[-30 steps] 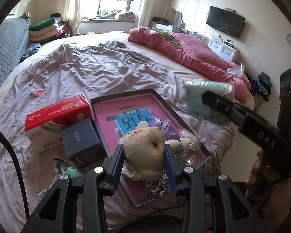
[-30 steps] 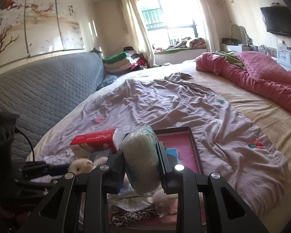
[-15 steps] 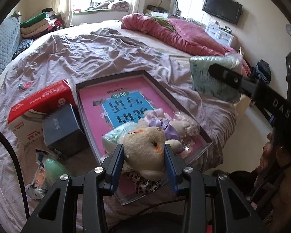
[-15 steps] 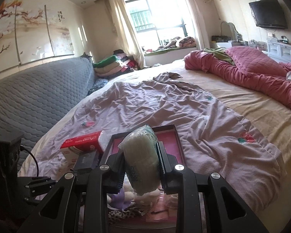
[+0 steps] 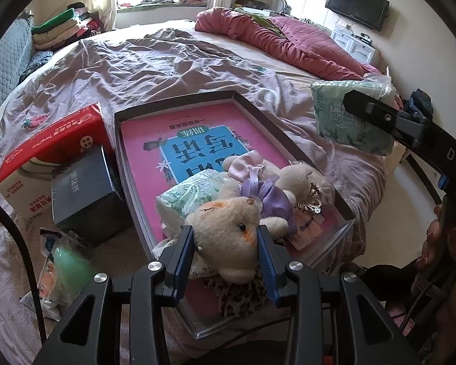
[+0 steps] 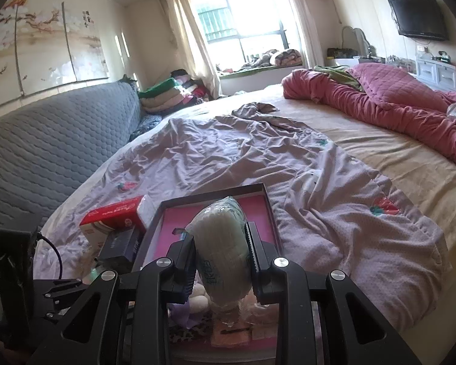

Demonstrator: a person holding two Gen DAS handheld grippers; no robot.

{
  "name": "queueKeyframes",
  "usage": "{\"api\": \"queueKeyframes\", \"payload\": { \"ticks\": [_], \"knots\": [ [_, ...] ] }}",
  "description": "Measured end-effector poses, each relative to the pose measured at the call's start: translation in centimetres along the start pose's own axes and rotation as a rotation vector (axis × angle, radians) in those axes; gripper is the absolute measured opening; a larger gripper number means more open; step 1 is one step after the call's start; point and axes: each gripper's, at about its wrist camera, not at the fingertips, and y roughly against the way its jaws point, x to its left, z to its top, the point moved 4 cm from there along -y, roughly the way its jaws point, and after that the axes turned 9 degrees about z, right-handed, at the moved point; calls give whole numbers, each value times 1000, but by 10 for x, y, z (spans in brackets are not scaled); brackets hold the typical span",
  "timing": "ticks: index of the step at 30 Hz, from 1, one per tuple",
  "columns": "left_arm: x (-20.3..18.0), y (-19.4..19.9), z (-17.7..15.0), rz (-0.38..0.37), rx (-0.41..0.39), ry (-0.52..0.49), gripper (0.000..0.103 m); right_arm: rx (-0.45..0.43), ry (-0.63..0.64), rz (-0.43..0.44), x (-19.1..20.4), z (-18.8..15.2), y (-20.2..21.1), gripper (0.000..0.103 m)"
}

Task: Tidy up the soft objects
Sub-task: 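Carry the plush bunny and wipes pack over the pink tray with both tools, then lower the bunny and wipes pack into the tray and open both tools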

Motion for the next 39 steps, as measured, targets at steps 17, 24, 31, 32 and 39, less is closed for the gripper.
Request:
{"api": "queueKeyframes", "payload": {
  "ticks": [17, 24, 31, 32, 39],
  "knots": [
    [23, -10, -2, 23, 9, 31, 41, 71, 45, 18, 9, -14, -36, 30],
    [26, -11, -3, 17, 12, 34, 41, 109, 48, 98, 31, -25, -57, 30],
    [26, -11, -3, 18, 14, 33, 41, 137, -31, 155, 30, -43, -75, 31],
    [26, -11, -4, 17, 15, 33, 41, 139, -34, 154, 29, -44, -76, 31],
    [27, -10, -4, 17, 16, 33, 41, 138, -59, 126, 19, -45, -76, 31]
  ]
}}
